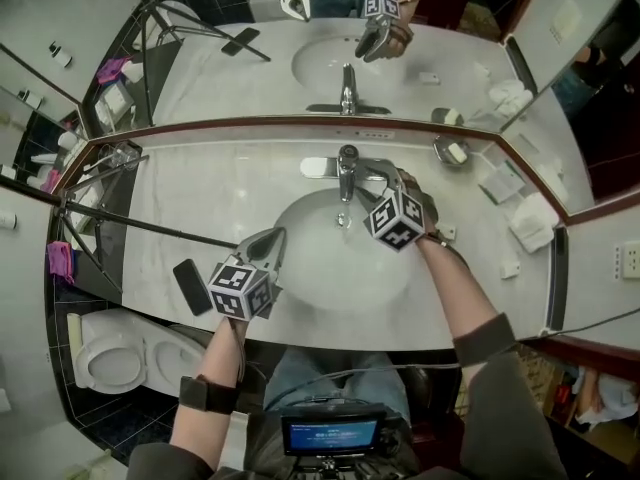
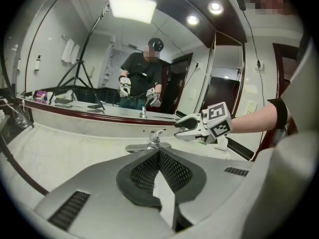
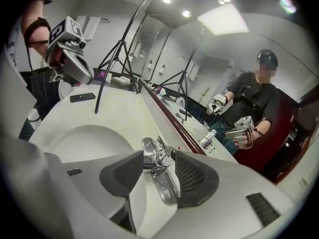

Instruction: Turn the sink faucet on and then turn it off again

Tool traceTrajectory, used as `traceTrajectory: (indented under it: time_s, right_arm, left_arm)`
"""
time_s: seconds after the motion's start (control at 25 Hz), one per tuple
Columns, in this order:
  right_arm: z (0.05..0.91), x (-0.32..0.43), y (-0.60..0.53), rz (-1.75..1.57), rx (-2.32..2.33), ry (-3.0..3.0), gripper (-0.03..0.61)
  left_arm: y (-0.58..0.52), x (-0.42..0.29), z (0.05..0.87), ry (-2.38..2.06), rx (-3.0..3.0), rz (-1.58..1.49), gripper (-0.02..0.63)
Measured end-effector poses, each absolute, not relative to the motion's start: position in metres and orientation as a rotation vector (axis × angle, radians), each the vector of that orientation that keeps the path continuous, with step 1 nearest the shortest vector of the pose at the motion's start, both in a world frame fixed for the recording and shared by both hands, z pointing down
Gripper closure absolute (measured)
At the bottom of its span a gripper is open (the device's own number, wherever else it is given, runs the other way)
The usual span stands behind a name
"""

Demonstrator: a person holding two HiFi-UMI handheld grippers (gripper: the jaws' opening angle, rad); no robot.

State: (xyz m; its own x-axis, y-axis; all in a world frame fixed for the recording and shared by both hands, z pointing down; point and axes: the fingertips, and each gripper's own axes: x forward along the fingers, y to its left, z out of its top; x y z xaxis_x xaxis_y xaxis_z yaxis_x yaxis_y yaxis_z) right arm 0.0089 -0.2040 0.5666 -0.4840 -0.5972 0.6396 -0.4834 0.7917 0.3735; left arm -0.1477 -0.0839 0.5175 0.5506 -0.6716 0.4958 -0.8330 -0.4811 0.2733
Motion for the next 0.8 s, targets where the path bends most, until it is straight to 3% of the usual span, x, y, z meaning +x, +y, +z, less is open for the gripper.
traceTrajectory:
  time_s: [0.36,0.8]
  right_arm:
    - [0.594,-0.029,-0.224,-0.470,0.526,-2.068,0.359]
    - [0.600,-0.035,-0.224,-0.764,0.414,-1.963,0.408]
  left_arm:
    - [-0.082,-0.156,0.531,-1.232,2.259,0.437,0.614]
    - [-0.072,-0.171,0.555,-1.264,2.179,0.429,0.614]
